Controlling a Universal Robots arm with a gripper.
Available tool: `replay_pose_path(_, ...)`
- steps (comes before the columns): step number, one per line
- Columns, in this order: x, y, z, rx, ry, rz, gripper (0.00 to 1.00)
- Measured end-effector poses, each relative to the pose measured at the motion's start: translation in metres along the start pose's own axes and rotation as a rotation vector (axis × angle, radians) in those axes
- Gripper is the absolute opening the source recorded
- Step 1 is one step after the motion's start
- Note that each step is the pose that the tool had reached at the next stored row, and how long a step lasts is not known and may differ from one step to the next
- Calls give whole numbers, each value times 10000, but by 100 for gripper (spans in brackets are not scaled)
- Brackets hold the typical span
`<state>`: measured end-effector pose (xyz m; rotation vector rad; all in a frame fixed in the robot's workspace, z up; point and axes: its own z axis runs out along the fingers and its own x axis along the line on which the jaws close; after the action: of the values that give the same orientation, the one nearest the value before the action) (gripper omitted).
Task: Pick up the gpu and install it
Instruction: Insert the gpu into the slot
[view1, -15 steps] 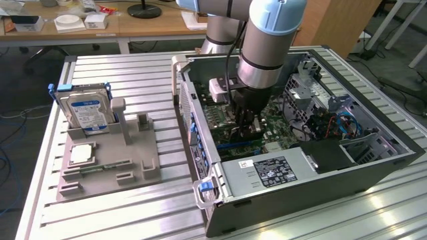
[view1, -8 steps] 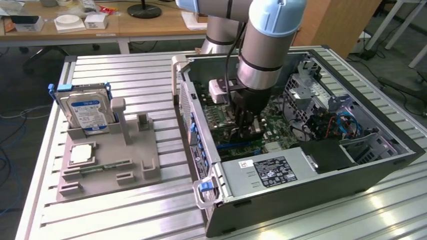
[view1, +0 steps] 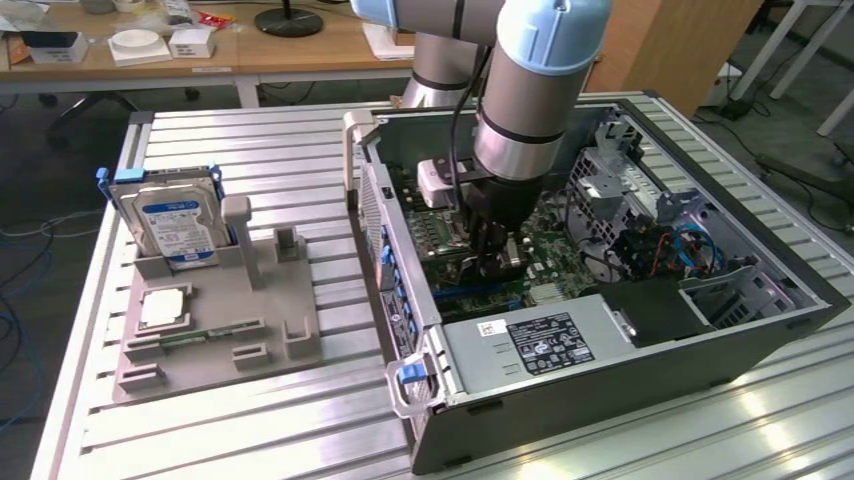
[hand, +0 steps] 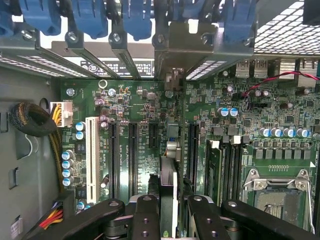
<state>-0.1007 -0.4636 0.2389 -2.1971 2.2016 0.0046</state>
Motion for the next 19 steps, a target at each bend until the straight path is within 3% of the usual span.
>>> replay_pose_path(10,-1,-1,-18,0,-5,-2,27)
replay_pose_path(19,0,1,-28,-38,0,0,27)
